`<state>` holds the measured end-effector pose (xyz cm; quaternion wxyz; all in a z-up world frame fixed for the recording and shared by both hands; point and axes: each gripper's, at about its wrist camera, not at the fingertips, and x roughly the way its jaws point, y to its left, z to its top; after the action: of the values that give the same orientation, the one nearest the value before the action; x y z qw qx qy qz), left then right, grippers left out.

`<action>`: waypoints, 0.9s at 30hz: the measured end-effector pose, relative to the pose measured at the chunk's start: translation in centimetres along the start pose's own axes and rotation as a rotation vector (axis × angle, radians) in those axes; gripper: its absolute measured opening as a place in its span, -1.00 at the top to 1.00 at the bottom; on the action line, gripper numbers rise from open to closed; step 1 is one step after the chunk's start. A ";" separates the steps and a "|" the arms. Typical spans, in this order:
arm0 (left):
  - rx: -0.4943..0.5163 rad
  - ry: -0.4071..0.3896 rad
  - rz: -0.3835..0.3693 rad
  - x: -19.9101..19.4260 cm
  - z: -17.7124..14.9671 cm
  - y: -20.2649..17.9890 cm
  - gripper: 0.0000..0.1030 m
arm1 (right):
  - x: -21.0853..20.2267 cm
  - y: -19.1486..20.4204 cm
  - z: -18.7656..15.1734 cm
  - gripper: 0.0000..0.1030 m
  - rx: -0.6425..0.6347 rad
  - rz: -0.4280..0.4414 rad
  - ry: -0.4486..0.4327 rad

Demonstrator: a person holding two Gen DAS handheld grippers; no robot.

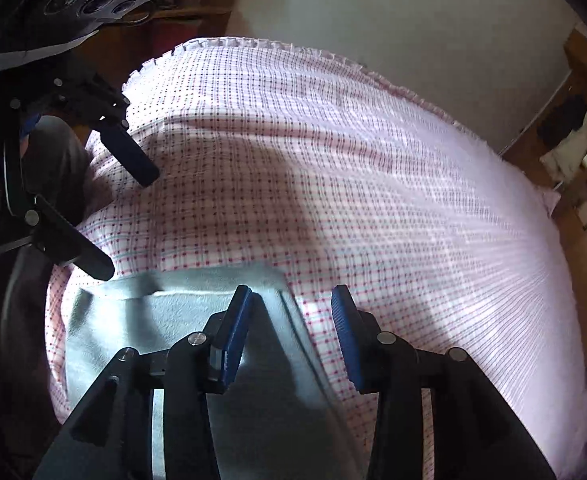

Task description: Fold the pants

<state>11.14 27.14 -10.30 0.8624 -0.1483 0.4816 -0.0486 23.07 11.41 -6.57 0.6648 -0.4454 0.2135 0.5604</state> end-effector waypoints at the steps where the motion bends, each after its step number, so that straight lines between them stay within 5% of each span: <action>1: -0.008 -0.001 -0.006 0.0 0.0 0.1 -0.57 | 0.2 0.2 0.1 0.49 -0.006 0.021 0.013; 11: -0.013 -0.008 -0.002 -0.6 -0.3 0.7 -0.56 | 1.0 0.7 0.7 1.00 0.016 0.048 0.063; 27: -0.012 -0.002 0.001 -0.5 0.1 0.1 -0.57 | 0.4 1.4 2.6 1.00 0.036 0.001 -0.027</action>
<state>10.93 27.39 -9.89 0.8620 -0.1533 0.4810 -0.0449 21.35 13.82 -6.04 0.6754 -0.4255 0.2148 0.5627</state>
